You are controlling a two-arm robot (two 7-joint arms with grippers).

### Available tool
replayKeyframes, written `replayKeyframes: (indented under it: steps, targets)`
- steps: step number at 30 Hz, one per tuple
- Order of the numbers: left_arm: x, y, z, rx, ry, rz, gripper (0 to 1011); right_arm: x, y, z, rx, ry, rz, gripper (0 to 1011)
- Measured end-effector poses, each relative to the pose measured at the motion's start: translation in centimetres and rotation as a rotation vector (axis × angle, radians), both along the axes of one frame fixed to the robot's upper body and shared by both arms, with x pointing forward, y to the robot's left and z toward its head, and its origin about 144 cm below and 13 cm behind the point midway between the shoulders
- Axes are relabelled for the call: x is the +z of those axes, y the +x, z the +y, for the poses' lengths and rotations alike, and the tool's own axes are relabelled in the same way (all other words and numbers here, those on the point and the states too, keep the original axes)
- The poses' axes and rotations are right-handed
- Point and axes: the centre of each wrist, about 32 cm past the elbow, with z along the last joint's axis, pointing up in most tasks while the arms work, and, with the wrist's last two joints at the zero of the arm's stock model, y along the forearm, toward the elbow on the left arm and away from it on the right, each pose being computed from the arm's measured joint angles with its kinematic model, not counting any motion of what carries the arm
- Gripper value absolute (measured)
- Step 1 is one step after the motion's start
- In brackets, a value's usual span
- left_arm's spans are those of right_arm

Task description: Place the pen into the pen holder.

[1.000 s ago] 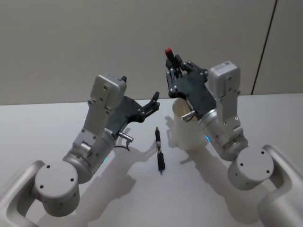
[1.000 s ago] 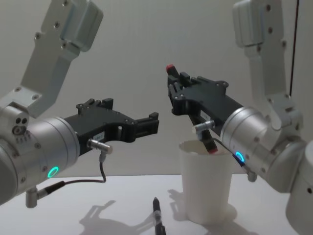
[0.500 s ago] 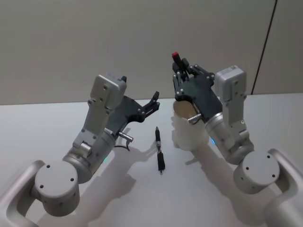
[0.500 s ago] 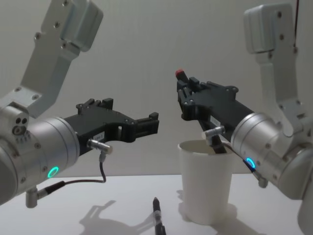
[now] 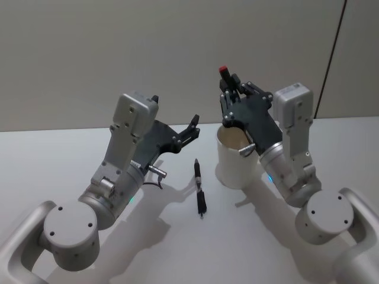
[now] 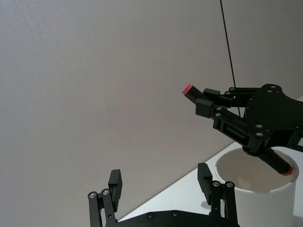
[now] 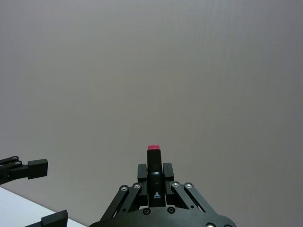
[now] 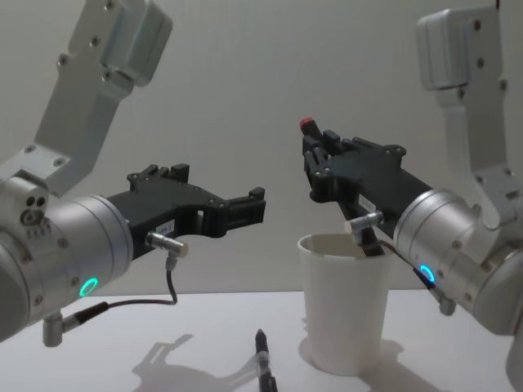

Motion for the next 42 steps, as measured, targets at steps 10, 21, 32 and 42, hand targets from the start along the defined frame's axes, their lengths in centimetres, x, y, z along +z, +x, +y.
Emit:
replayKeyframes:
  steps: [10, 21, 32, 42]
  targets:
    - [0.0, 0.0, 0.0, 0.0, 0.0, 0.0, 1004, 0.0, -0.04, -0.09, -0.001, 0.001, 0.001, 224]
    - [0.0, 0.0, 0.0, 0.0, 0.0, 0.0, 1003, 0.01, -0.06, -0.15, -0.003, 0.001, 0.001, 543]
    - [0.0, 0.0, 0.0, 0.0, 0.0, 0.0, 1003, -0.01, -0.08, -0.17, -0.003, 0.0, 0.001, 895]
    - [0.0, 0.0, 0.0, 0.0, 0.0, 0.0, 1004, 0.32, -0.09, -0.68, -0.005, -0.006, -0.001, 1001]
